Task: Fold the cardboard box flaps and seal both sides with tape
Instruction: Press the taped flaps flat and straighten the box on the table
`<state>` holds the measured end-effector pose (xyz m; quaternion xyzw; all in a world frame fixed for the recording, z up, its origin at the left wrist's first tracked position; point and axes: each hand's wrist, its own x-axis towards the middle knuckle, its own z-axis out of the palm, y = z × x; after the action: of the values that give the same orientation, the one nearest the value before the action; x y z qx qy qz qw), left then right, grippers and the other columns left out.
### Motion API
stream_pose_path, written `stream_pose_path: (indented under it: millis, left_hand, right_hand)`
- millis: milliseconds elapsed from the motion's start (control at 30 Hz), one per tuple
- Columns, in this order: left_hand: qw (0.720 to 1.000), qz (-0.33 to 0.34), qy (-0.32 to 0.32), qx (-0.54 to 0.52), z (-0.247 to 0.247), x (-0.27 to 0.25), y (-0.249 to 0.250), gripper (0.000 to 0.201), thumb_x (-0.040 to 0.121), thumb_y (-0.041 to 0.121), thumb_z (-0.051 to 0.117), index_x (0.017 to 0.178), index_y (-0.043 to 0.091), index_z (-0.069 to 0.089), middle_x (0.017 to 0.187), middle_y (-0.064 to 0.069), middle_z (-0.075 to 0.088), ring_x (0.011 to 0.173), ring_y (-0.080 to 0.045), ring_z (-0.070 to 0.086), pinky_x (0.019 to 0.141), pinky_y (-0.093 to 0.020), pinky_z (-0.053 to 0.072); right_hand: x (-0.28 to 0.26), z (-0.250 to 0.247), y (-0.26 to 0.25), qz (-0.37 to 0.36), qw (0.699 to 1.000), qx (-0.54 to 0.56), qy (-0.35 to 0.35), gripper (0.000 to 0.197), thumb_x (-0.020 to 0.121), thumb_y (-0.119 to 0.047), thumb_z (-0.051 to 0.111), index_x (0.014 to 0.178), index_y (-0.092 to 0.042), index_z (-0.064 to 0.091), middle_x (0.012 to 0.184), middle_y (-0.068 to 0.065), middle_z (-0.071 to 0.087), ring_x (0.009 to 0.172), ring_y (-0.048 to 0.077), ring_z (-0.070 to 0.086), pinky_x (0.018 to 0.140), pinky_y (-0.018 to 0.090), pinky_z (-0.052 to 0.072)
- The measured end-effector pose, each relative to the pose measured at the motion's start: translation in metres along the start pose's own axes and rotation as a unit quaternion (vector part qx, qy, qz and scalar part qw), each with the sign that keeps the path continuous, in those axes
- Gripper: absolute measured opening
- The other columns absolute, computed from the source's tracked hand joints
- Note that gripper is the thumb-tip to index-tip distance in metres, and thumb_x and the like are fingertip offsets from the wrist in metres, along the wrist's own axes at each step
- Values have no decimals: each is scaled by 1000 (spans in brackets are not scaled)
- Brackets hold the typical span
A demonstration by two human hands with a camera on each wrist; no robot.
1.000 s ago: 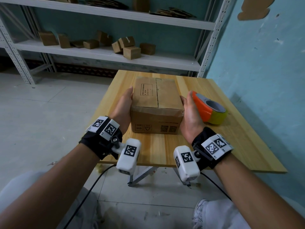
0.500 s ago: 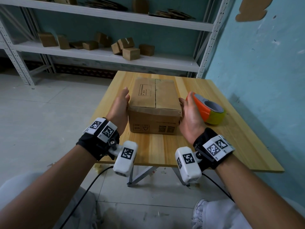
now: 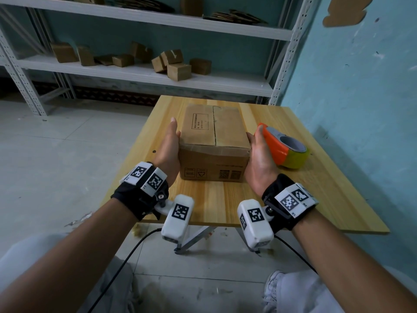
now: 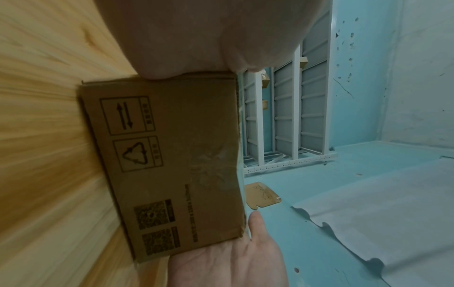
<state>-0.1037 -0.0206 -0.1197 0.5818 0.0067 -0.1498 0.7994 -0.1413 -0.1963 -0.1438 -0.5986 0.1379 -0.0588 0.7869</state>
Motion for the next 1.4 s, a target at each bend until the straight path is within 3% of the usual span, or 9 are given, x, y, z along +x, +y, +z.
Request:
stream_pose_path:
  millis: [100,167,267,400,533,667,733,867,1400]
  left_hand:
    - [1000,-8,-19,23,0,-3,4,42,100,55,23,121,28,47,103,-2,63,108,-23,59,106,-44,38]
    - [996,1,-42,84,-5,-1,4,52,97,60,24,131,27,46,128,-3,59,120,-20,53,106,-39,34]
    - [985,58,-18,164,-12,-2,10,60,98,53,34,149,25,23,147,2,36,133,-15,32,106,-36,24]
    - [951,176,-40,252,-23,-8,20,43,93,35,56,135,32,48,141,9,43,124,-8,35,102,-32,33]
    - [878,280,-90,378,-20,-14,15,28,91,27,61,118,30,65,141,19,45,133,-5,35,103,-31,40]
    - [828,333,-98,440,-18,-13,7,28,91,19,62,118,27,66,132,15,57,133,-5,40,110,-37,38]
    - [827,342,-90,438,-18,-11,6,28,90,16,62,116,23,67,128,13,61,132,-5,42,112,-36,36]
    - [831,340,-93,431,-20,-9,7,28,89,16,64,116,21,68,124,12,63,131,-5,42,113,-34,34]
    - [837,333,-98,424,-22,-2,3,31,84,27,69,114,23,69,124,13,63,131,-2,41,111,-30,35]
  right_hand:
    - [-2,-1,-6,-7,1000,12,-12,73,88,-75,33,138,-25,48,141,8,55,132,24,49,117,51,25]
    - [-6,-2,-12,-17,1000,3,-8,68,94,-68,32,145,-24,37,147,6,48,135,23,46,116,47,28]
    - [-13,-2,-23,-87,992,-88,-3,64,98,-59,36,153,-29,22,154,-3,35,139,16,37,112,39,31]
    - [-18,-7,-32,-183,951,-248,-33,39,95,-43,55,134,-40,54,152,-12,37,139,7,31,111,34,25]
    - [-20,-3,-29,-260,908,-322,-59,21,91,-29,65,110,-33,72,145,-16,45,137,-1,32,109,30,24]
    - [-17,-1,-25,-273,891,-355,-72,16,89,-24,68,102,-29,76,138,-20,52,134,-1,37,116,46,26]
    - [-16,0,-24,-273,891,-353,-77,15,88,-23,69,101,-27,77,137,-20,54,133,-1,39,116,47,27]
    - [-17,-2,-24,-259,899,-345,-76,17,88,-20,69,103,-23,77,137,-17,56,136,-3,35,117,37,19]
    - [-13,-6,-16,-263,904,-330,-75,23,80,-23,78,103,-23,76,131,-15,61,141,3,31,120,46,17]
